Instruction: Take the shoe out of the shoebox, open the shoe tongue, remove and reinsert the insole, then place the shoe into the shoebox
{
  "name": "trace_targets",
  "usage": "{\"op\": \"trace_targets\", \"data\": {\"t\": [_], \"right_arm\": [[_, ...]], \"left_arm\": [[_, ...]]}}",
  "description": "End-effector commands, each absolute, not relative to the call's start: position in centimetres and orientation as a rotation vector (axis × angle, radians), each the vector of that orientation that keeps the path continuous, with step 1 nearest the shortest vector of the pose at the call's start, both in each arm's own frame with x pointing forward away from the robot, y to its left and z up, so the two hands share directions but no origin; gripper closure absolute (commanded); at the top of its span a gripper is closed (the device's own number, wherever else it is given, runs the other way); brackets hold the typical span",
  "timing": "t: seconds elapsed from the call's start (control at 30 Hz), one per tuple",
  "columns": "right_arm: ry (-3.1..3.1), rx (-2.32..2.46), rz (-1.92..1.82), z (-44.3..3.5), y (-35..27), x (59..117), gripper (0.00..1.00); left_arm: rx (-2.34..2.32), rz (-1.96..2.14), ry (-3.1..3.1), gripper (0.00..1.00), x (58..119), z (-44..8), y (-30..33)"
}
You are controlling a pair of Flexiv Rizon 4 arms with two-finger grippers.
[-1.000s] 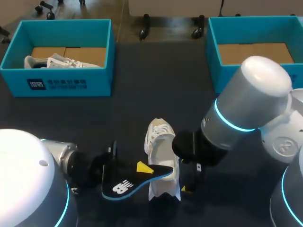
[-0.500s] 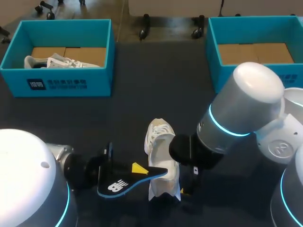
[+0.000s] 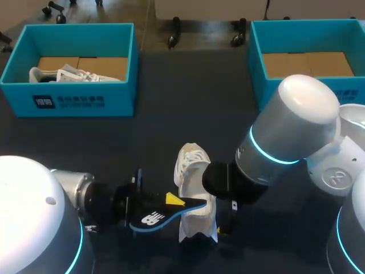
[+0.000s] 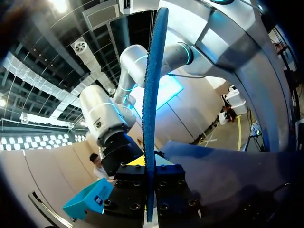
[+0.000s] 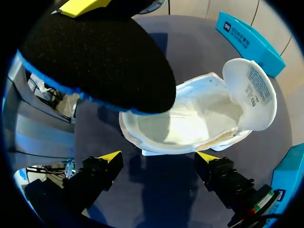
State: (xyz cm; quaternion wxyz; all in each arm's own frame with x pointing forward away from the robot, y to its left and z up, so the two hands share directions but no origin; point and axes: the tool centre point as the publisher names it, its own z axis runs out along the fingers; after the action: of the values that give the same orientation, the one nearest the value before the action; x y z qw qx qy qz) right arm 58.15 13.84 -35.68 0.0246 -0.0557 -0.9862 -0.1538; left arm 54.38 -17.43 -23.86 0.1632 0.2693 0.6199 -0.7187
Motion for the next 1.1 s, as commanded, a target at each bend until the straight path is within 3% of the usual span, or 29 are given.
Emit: {"op": "trace_targets", "data": {"t": [0.03,1.1], "right_arm": [[-3.052,-0.172,-0.478,-35.9,13.9,58.0,0.00],[-3.080,-0.261,-0.494,-36.0,12.2,60.1,0.00]], "left_arm": [[0.776,-2.064,1.761,1.00,55.0,-24.4,-18.3],[0.707,-2.074,1.844,1.00,55.0,-25.8,-18.7]]}}
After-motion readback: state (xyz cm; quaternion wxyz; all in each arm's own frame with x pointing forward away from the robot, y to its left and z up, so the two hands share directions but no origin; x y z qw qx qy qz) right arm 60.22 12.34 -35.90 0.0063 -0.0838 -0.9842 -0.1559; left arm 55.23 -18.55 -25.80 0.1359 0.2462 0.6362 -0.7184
